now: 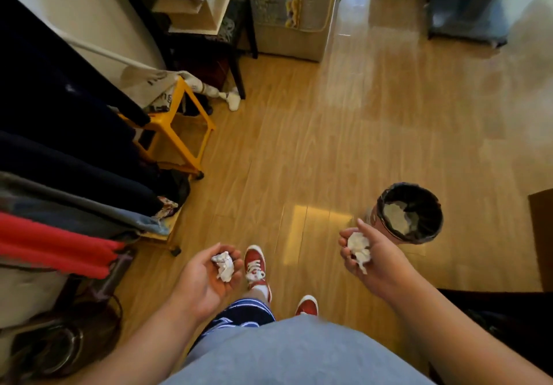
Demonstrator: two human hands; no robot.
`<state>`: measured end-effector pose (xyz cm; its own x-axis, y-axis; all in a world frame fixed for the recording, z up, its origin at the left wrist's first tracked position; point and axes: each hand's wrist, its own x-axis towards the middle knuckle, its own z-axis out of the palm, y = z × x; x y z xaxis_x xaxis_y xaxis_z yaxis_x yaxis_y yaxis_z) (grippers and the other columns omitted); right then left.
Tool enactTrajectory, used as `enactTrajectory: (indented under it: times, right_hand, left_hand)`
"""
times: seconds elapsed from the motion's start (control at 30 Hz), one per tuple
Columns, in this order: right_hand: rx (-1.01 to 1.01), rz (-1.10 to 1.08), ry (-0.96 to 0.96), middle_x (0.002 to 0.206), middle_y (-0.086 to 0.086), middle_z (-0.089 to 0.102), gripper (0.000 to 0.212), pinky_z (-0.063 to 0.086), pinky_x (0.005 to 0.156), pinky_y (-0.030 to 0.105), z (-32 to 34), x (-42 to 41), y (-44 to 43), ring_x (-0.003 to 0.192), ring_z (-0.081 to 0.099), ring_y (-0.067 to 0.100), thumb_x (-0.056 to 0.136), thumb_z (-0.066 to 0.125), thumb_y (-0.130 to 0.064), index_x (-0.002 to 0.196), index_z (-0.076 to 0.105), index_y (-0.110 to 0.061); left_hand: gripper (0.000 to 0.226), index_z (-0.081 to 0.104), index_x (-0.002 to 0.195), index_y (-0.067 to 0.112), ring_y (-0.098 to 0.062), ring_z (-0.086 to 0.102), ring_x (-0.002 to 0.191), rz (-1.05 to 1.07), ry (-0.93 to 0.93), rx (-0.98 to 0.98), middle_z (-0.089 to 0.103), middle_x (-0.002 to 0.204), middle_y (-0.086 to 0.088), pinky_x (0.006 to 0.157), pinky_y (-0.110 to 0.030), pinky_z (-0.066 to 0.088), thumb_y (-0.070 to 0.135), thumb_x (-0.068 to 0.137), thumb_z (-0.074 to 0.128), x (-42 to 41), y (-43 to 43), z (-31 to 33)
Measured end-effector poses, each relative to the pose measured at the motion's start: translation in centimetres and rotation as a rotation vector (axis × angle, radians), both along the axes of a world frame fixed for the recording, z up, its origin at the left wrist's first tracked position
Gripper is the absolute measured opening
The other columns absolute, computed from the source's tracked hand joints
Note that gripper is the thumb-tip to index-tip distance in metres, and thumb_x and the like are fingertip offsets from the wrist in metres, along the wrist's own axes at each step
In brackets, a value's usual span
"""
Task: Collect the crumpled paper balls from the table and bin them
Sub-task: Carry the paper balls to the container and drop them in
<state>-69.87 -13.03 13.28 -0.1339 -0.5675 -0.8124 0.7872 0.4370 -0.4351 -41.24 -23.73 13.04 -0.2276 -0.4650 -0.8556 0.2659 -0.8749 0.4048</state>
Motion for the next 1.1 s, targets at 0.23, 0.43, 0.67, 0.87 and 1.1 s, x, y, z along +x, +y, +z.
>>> enactTrajectory:
  times: [0.23,0.43,0.67,0.87,1.1]
  right_hand:
    - [-0.009,0.004,0.029,0.070,0.006,0.061,0.032,0.045,0.040,0.021,-0.1,-3.4,-13.9,0.052,0.054,0.014,0.093,0.053,-0.039,0.094,0.061,-0.008]
    - [0.052,-0.149,0.022,0.068,0.006,0.061,0.033,0.043,0.037,0.021,0.3,-7.7,-20.3,0.047,0.054,0.013,0.094,0.051,-0.038,0.089,0.062,-0.008]
    - [0.115,-0.424,-0.016,0.071,0.007,0.061,0.033,0.046,0.038,0.020,0.3,-14.0,-20.0,0.047,0.057,0.014,0.091,0.057,-0.039,0.092,0.064,-0.007]
    - [0.189,-0.599,-0.050,0.069,0.007,0.062,0.031,0.043,0.038,0.021,-1.5,-21.1,-19.6,0.048,0.057,0.014,0.088,0.061,-0.039,0.083,0.067,-0.008]
    - [0.184,-0.656,-0.102,0.065,0.008,0.060,0.033,0.042,0.036,0.019,-2.3,-33.4,-23.7,0.049,0.054,0.015,0.093,0.055,-0.037,0.084,0.063,-0.006]
  left_hand:
    - [0.034,0.070,0.074,0.008,-0.022,0.068,0.060,-0.023,-0.032,0.026,0.071,0.072,-0.010,0.052,-0.028,0.055,0.027,0.093,0.050,-2.8,-12.3,-2.3]
    - [0.031,0.067,0.076,0.009,-0.020,0.068,0.060,-0.213,-0.002,0.012,0.070,0.071,-0.009,0.051,-0.027,0.054,0.025,0.094,0.048,-9.8,-24.5,-1.3]
    - [0.031,0.065,0.077,0.010,-0.018,0.067,0.061,-0.495,0.057,-0.045,0.069,0.071,-0.007,0.052,-0.026,0.053,0.025,0.095,0.045,-23.9,-33.7,0.8]
    - [0.032,0.064,0.076,0.010,-0.018,0.067,0.059,-0.640,0.094,-0.040,0.069,0.070,-0.007,0.050,-0.025,0.053,0.026,0.095,0.044,-38.5,-37.1,1.1]
    - [0.030,0.065,0.077,0.009,-0.019,0.067,0.061,-0.695,0.048,-0.047,0.069,0.074,-0.009,0.052,-0.026,0.053,0.024,0.094,0.046,-51.4,-39.9,1.2]
